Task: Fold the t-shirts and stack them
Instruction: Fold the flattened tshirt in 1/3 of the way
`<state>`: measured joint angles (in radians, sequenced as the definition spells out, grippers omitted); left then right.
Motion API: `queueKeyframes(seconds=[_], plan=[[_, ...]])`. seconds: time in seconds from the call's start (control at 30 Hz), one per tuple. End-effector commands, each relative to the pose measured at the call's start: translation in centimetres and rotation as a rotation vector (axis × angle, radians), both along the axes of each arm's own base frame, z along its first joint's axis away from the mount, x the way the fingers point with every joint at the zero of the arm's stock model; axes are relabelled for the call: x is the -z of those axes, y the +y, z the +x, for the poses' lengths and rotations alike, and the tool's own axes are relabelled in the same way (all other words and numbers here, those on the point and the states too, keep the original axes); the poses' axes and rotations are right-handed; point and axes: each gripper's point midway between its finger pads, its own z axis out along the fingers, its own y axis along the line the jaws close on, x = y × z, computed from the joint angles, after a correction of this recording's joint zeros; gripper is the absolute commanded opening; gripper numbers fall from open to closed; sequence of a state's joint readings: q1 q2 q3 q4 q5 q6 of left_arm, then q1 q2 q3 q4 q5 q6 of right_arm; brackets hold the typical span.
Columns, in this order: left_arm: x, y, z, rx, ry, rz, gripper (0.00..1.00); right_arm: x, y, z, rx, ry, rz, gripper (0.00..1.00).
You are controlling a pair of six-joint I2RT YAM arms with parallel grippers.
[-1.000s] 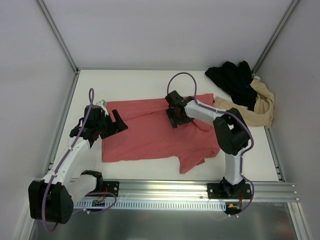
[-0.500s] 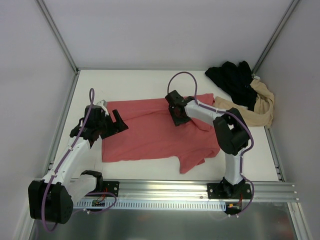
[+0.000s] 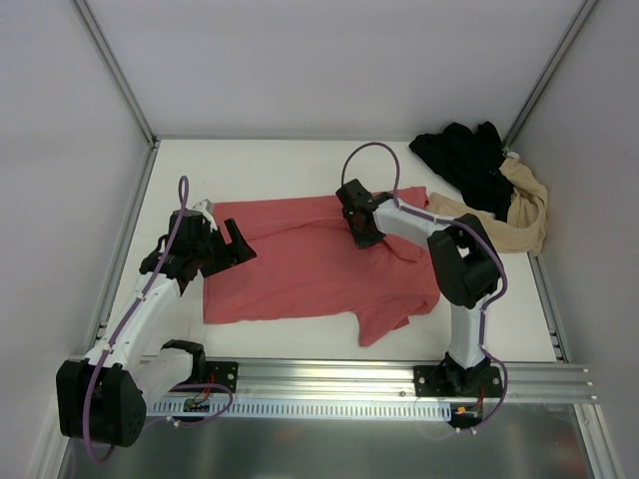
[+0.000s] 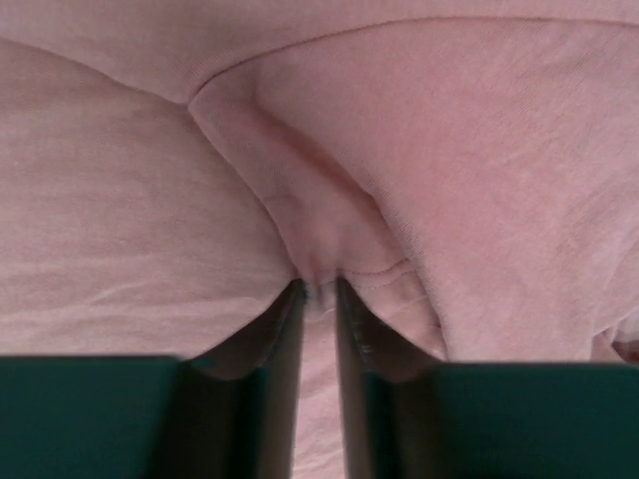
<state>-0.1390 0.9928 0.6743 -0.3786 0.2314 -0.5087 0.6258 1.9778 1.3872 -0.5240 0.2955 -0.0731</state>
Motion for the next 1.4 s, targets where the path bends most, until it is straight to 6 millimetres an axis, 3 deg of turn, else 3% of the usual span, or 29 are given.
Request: queueKeyframes(seconds=[0.0,0.07,0.13,0.27,0.47,0.9,1.37], plan=[[-0.7,-0.5,0.3,0.029,-0.034,0.001,0.82,0.1,-0.4,0.3,0.018,-0.017,-0.005,0.2],[-0.7,-0.5,0.4,0.028,-0.034,0.002,0.82,0.2,-0.5,0.3,0.019,-0.015,-0.005,0.07],[-0.6,-0.5,0.4,0.028,-0.031,0.002,0.82,0.3,-0.6,0.2,0.018,-0.012,-0.007,0.01],[-0.6,-0.6,0.4,0.03,-0.029,0.0,0.82,-0.1,-0.6,0.1,0.02,-0.016,0.003,0.0],[-0.4,-0.6,0.5,0.033,-0.024,-0.002,0.82,-2.3,-0.3,0.1,0.013,-0.038,0.032,0.0],[-0.2,-0.8,0.5,0.036,-0.012,-0.005,0.82,-4.3,0.4,-0.6,-0.002,-0.038,0.068,0.0],[-0.1,-0.9,0.4,0.041,-0.008,-0.009,0.82,-5.2,2.6,-2.0,-0.047,-0.025,0.109,0.0]])
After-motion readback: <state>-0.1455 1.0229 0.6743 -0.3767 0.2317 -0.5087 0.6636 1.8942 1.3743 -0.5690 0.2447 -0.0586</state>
